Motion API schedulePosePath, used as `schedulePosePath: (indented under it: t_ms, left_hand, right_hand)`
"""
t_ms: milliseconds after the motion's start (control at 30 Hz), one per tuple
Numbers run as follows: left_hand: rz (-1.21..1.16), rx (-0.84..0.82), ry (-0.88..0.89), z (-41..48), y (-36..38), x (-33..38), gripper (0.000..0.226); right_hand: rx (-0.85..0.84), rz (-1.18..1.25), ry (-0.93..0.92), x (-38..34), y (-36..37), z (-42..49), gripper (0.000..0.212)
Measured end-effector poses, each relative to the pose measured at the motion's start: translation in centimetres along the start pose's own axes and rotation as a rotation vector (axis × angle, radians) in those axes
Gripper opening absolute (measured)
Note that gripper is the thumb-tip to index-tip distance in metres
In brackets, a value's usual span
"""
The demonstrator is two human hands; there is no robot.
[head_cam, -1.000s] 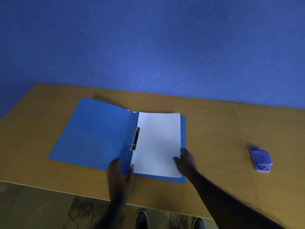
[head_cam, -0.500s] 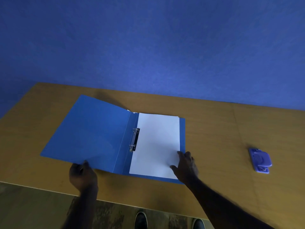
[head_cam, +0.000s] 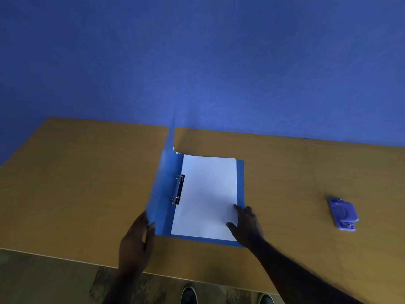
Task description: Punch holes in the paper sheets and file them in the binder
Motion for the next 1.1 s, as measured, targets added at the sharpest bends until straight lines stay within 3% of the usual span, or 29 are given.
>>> schedulePosePath:
  t_ms: [67, 167, 333, 433, 500, 567, 667, 767, 867, 1100]
  left_hand:
    - [0.015, -0.091, 0.065, 0.1, 0.7, 0.2, 0.049]
    - [0.009, -0.201, 0.184, 0.3, 1.9, 0.4, 0.053]
    - [0.097, -0.376, 0.319, -0.1, 4.1, -0.1, 0.054]
    - [0.162, -0.417, 0.299, -0.5, 4.9, -0.1, 0.054]
    - [0.205, -0.444, 0.292, -0.6, 5.2, 0.3, 0.059]
    - [0.229, -0.462, 0.277, -0.6, 5.3, 1.2, 0.061]
    - [0.271, -0.454, 0.221, -0.2, 5.6, 2.0, 0.061]
    - [0.314, -0.476, 0.201, 0.7, 6.1, 2.6, 0.062]
    - [0.329, -0.522, 0.177, 1.5, 6.5, 3.2, 0.042]
    - [0.305, -0.539, 0.259, 4.2, 8.0, 5.5, 0.029]
  right_hand:
    - [-0.013, 0.095, 0.002, 0.5, -0.3, 0.2, 0.059]
    - [-0.064, 0.302, 0.009, 0.9, -1.2, 0.2, 0.015]
    - [-0.243, 1.054, 0.181, 1.3, -3.5, -0.7, 0.034]
    - [-0.256, 1.129, 0.172, 1.5, -3.8, -1.4, 0.031]
    - [-0.198, 0.946, 0.088, 2.2, -3.5, -1.5, 0.041]
    - [-0.100, 0.488, -0.035, 3.2, -3.0, -1.6, 0.065]
    - [-0.002, 0.084, -0.185, 3.8, -2.4, -2.0, 0.062]
    - [-0.027, -0.019, -0.197, 4.7, -2.3, -2.6, 0.053]
    - [-0.062, -0.034, -0.197, 5.5, -3.0, -2.9, 0.053]
    - [0.140, 0.058, -0.167, 6.5, -8.8, -3.1, 0.040]
Point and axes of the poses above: each hand's wrist, its own z-axis towards the middle knuckle, its own y-axis out of the palm, x = y × z, the point moved 1 cm from there along z, towards the middle knuckle, and after that the axes turned 10 degrees about y, right-handed, at the moved point
